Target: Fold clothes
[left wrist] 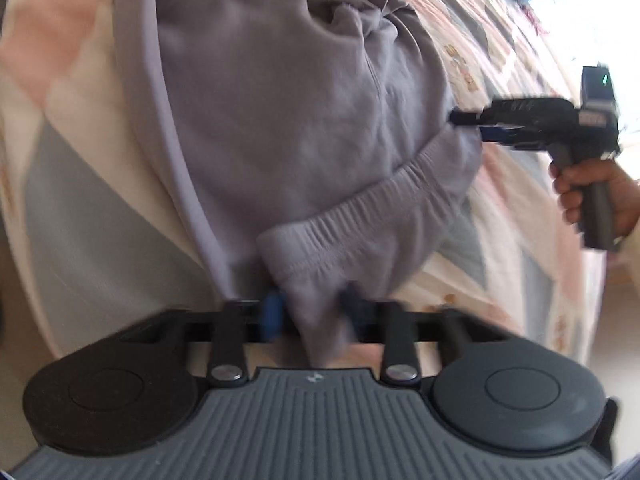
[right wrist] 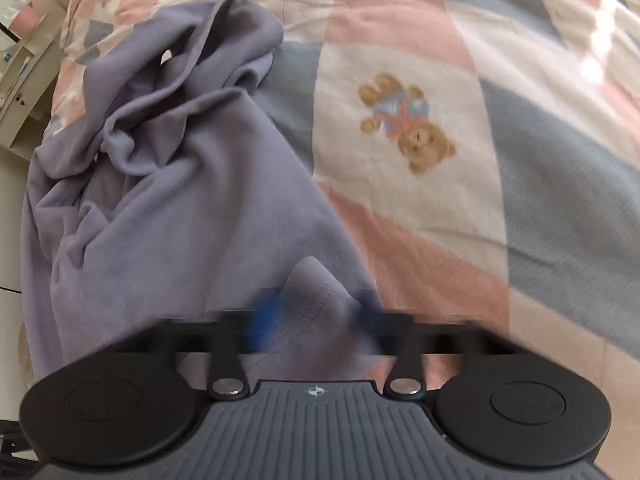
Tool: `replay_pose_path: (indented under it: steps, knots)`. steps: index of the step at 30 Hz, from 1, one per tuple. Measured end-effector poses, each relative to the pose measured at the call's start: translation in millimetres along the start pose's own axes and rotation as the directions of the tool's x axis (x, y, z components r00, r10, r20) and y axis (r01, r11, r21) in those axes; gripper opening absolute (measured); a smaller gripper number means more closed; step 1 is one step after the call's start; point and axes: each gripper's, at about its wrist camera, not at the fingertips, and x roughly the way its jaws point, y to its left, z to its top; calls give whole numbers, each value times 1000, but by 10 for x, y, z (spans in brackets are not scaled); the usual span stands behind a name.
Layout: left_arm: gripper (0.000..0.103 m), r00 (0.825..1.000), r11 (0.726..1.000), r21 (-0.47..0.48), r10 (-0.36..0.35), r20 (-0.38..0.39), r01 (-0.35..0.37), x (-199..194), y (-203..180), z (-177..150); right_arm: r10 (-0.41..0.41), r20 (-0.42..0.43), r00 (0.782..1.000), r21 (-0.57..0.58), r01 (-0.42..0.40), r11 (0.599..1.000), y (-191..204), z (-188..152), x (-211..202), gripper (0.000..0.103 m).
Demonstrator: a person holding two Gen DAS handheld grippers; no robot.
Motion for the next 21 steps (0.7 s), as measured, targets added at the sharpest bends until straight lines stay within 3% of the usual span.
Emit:
replay_pose_path:
  steps: [2,3,5,7,9,11,13,14,15,17,18,21]
  knots:
    - [2,998,994,113,0,58,-7,-91,-141,-122,28,40,999,-20,-28,999,-72,-213,-191,10]
    - [2,995,976,216,5,103,-27,-165,-253,-217,46,54,997,-23,-45,999,-135,-358,-314,9]
    - [2,984,908,414,-18,177,-58,-305,-449,-461,83,75,994,-30,-80,996,-297,-692,-560,8]
    - [3,981,811,579,-37,191,-82,-360,-608,-731,58,50,997,-31,-56,998,-446,-1033,-726,8]
    - [5,987,695,710,-4,160,-112,-284,-737,-1024,-49,-53,997,14,50,999,-607,-1360,-756,11]
    - [13,991,577,806,45,129,-132,-181,-808,-1305,-129,-112,985,43,135,990,-738,-1670,-801,10]
    - [14,987,478,864,97,129,-159,-90,-854,-1547,-164,-97,982,33,168,985,-741,-1863,-911,12]
    - [17,980,437,878,110,163,-195,-75,-877,-1637,-191,-67,979,-19,190,982,-668,-1916,-966,20]
    - [20,973,394,890,122,198,-230,-60,-900,-1727,-224,-30,974,-92,220,971,-568,-1964,-1007,35]
    - [36,952,306,902,131,276,-303,-25,-963,-1858,-296,81,952,-308,306,901,-285,-2046,-1024,54]
    - [39,939,258,903,133,318,-342,12,-998,-1901,-321,145,936,-423,352,835,-142,-2087,-983,55]
    - [48,902,104,899,125,414,-427,213,-1060,-2012,-351,312,883,-696,464,547,145,-2165,-664,61]
